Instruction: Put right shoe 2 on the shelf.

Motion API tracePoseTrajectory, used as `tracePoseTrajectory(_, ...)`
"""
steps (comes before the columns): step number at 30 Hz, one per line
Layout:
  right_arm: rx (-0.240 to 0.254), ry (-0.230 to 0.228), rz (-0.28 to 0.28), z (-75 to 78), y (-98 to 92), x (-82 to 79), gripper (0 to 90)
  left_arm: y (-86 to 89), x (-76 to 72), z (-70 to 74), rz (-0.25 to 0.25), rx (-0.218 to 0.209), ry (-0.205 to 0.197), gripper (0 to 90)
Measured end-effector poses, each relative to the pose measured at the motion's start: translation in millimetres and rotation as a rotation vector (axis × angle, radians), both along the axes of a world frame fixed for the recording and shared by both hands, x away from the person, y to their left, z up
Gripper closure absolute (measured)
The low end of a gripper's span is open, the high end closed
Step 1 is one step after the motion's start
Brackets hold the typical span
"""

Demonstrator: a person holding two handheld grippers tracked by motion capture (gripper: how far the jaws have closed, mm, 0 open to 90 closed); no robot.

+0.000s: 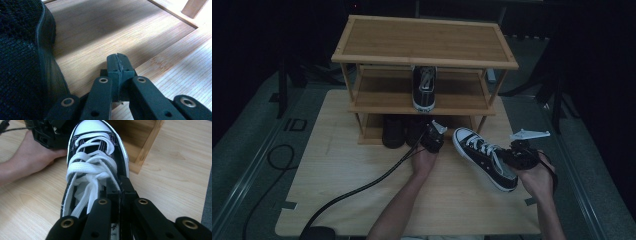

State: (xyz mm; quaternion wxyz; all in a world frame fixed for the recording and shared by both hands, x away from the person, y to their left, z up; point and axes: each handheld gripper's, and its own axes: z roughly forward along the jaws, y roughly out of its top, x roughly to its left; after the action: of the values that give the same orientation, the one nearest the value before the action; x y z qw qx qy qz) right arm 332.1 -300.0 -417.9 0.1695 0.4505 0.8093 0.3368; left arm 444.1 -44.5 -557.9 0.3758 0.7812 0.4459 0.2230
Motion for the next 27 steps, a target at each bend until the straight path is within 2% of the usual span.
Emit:
tracePoseTrajectory(13, 0.009, -0.021, 0.023, 15.2, -0.5, 2.9, 88.6, -0.8, 0.0, -0.4, 0.007, -0.014, -0.004, 90.0)
tracePoseTrajectory(27, 0.008, -0.035, 0.048, 27.6, 1.2, 7.4, 88.6, -0.4, 0.0, -0.3, 0.004, -0.006, -0.002, 90.0)
